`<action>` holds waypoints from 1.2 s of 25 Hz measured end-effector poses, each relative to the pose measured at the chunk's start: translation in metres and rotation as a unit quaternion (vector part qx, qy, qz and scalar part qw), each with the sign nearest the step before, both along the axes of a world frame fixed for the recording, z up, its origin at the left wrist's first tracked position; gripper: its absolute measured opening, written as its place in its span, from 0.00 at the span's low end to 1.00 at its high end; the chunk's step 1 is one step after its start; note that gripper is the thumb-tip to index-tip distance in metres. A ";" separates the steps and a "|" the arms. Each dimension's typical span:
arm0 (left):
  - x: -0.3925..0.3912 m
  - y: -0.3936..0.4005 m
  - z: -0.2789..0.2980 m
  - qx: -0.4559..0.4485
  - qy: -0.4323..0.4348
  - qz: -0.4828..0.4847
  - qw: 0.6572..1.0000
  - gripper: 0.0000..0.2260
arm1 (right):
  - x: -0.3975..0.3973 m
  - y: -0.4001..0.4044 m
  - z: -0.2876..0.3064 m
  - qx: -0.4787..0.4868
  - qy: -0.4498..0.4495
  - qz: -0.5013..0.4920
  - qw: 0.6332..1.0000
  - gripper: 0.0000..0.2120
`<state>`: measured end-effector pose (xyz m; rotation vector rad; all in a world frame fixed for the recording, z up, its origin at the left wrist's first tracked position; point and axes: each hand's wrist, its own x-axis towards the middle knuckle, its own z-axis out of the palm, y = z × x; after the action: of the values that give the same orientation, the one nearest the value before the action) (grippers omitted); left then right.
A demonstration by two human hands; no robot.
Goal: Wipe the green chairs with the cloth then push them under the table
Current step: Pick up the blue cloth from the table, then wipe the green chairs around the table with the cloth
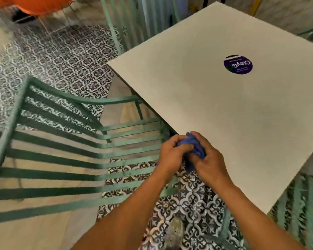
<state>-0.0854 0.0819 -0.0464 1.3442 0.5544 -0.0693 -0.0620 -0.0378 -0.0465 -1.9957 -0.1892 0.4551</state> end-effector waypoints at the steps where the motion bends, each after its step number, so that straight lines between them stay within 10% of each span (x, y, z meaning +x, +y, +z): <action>1: -0.012 0.025 -0.003 0.006 -0.010 0.028 1.000 0.08 | -0.005 0.023 -0.004 -0.018 -0.011 0.025 0.999 0.26; 7: -0.045 0.194 -0.086 0.246 0.087 0.094 0.961 0.07 | -0.005 0.150 -0.082 -0.211 -0.073 0.151 0.963 0.16; 14: -0.058 0.313 -0.236 0.547 0.280 -0.330 0.717 0.27 | 0.079 0.227 -0.185 -0.273 -0.112 -0.042 0.954 0.23; 20: -0.043 0.332 -0.353 0.538 0.267 -0.355 0.716 0.28 | 0.179 0.264 -0.299 -0.324 -0.113 -0.148 0.928 0.16; 30: -0.073 0.332 -0.407 0.559 0.187 -0.247 0.769 0.25 | 0.132 0.399 -0.388 -0.356 -0.193 0.083 0.911 0.17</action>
<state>-0.1586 0.4144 -0.4538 2.6812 0.5672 -0.5162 0.0696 0.3612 -0.4347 -2.7982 -0.4972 0.2401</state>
